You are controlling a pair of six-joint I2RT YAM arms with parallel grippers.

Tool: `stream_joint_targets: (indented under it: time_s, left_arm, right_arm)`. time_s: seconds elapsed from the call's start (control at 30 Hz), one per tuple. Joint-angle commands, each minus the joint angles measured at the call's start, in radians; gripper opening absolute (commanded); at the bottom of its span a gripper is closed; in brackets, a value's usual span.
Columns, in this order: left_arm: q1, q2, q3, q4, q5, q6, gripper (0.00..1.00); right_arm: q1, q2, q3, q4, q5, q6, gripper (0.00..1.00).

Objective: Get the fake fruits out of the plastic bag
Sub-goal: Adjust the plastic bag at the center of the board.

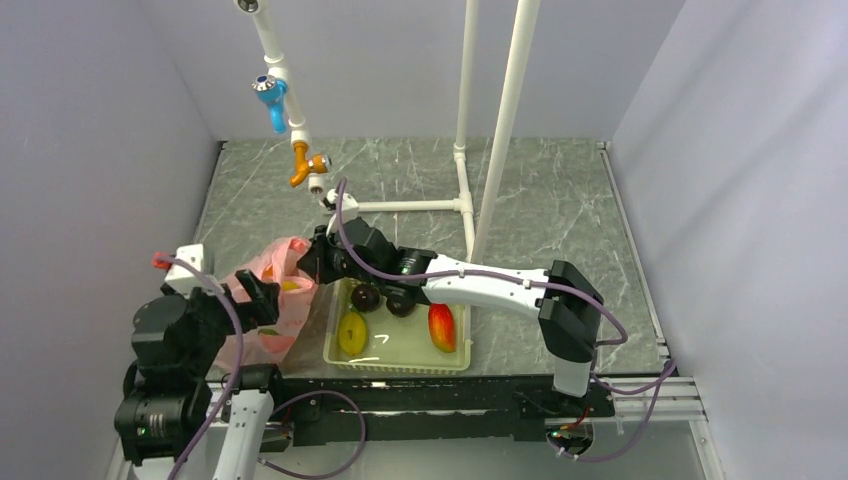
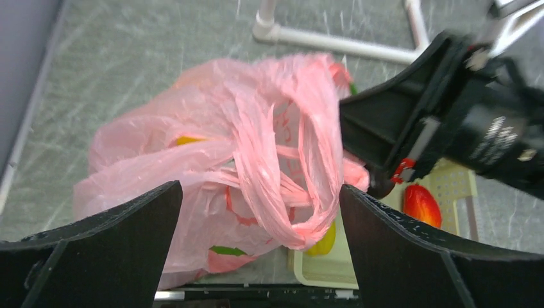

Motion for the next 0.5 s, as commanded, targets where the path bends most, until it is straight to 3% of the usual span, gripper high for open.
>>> stream_joint_targets:
  time_s: [0.0,0.1,0.3,0.47]
  left_arm:
    - [-0.003,-0.057,0.15,0.046,-0.073,-0.022,1.0]
    - [-0.003,-0.081,0.242,0.07,-0.128,-0.037,0.99]
    - [-0.003,0.032,0.294,-0.014,-0.037,-0.005,1.0]
    - [-0.015,0.026,0.2,0.044,0.188,0.091,0.99]
  right_arm:
    - [-0.012,-0.013,0.061,0.063,-0.04,-0.02,0.0]
    - [-0.025,0.034,0.129,0.012,-0.079,-0.109,0.02]
    - [-0.036,0.012,0.15,-0.04,-0.138,-0.332,0.48]
    - [-0.039,-0.005,0.165,-0.073,-0.2,-0.425,0.68]
